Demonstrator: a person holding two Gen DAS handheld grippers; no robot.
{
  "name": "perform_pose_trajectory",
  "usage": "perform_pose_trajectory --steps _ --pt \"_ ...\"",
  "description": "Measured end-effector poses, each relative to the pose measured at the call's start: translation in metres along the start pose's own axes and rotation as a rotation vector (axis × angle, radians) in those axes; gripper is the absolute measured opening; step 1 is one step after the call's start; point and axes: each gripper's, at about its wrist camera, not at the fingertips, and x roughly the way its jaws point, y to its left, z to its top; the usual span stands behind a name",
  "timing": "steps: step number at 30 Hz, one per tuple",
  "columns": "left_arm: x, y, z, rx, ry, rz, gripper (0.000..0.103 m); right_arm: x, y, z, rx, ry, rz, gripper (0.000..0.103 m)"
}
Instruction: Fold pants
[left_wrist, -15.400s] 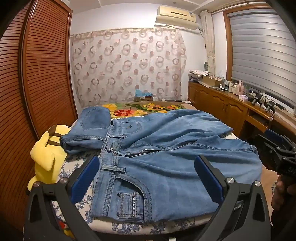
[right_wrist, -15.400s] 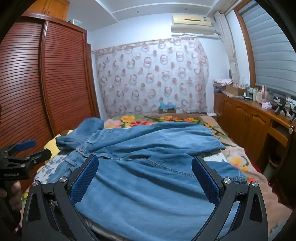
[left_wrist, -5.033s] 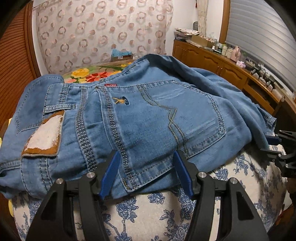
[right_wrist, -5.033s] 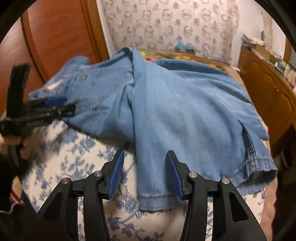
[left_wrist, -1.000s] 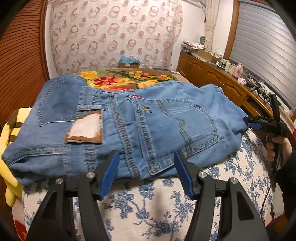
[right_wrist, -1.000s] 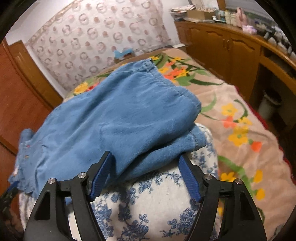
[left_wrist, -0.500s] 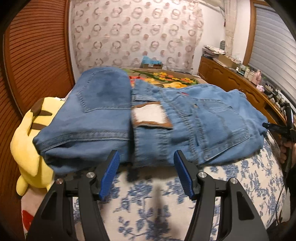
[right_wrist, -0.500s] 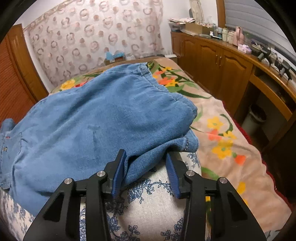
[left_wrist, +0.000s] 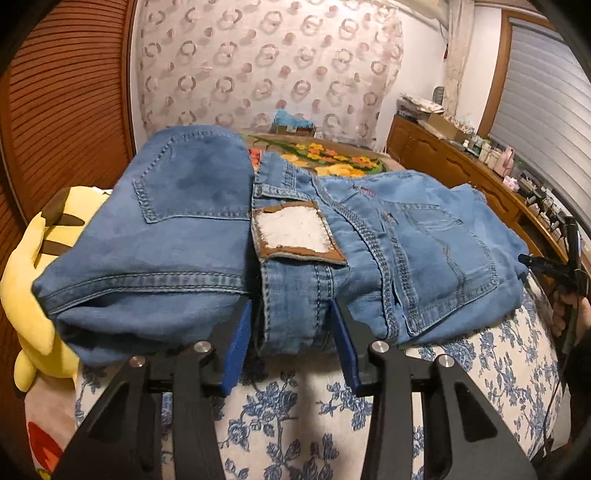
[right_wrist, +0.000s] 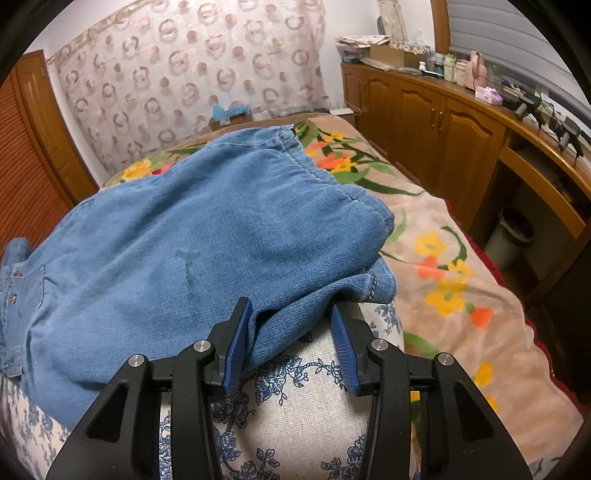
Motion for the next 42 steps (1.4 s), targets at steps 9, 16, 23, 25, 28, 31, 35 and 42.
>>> perform_pose_trajectory --steps 9,16,23,25,28,31,35,42 --pt "-0.011 -0.013 0.009 0.036 -0.043 -0.067 0.014 -0.004 0.012 0.003 -0.037 0.003 0.029 0.005" --pt "-0.039 -0.013 0.023 0.048 -0.128 -0.056 0.007 -0.028 0.024 0.022 -0.077 -0.079 0.05 0.003" --pt "-0.074 -0.02 0.041 0.08 -0.21 -0.046 0.006 -0.063 0.026 0.037 -0.116 -0.156 0.046 0.003" --pt "-0.087 -0.019 0.04 0.081 -0.235 -0.045 0.006 -0.078 0.026 0.037 -0.126 -0.182 0.045 0.003" --pt "-0.102 -0.019 0.035 0.084 -0.257 -0.043 0.006 -0.1 0.028 0.031 -0.144 -0.212 0.054 0.003" --pt "-0.12 -0.017 0.022 0.081 -0.277 -0.041 0.006 -0.119 0.027 0.019 -0.155 -0.227 0.065 0.003" --pt "-0.15 -0.008 0.002 0.07 -0.31 -0.039 0.006 -0.15 0.025 -0.005 -0.163 -0.245 0.089 0.003" --pt "-0.191 0.008 -0.036 0.055 -0.338 -0.01 0.006 -0.201 0.025 -0.059 -0.194 -0.26 0.149 0.003"
